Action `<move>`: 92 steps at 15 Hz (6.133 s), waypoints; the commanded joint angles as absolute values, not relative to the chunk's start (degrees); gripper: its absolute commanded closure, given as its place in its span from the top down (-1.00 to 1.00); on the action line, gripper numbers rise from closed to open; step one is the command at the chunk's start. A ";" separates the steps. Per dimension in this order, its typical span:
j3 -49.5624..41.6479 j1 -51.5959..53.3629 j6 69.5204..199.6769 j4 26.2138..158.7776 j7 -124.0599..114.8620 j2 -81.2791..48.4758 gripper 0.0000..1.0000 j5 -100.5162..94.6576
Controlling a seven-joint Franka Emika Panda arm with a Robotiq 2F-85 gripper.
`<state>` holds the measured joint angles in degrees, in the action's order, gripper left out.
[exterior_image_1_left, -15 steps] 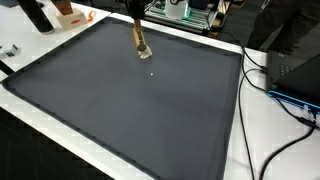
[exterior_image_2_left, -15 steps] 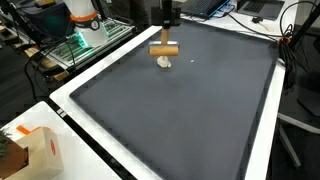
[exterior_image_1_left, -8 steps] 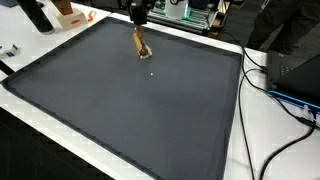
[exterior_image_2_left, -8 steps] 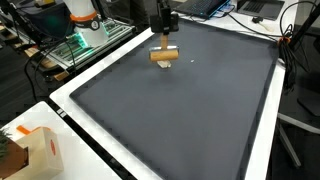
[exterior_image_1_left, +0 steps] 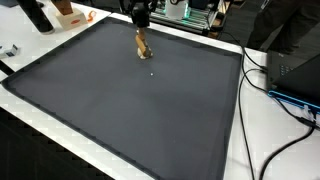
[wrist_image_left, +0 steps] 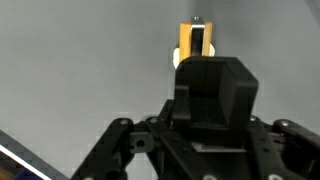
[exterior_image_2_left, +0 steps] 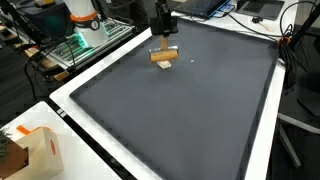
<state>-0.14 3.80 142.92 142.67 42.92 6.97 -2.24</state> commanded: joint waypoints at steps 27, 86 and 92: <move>2.03 3.28 137.32 138.13 40.81 0.13 -0.51 -4.50; -3.65 1.50 125.22 137.83 21.37 23.72 -0.01 -4.74; -10.42 6.05 130.95 139.79 33.82 21.50 -0.51 12.15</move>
<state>-6.27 2.97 127.70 138.59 26.92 22.31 3.41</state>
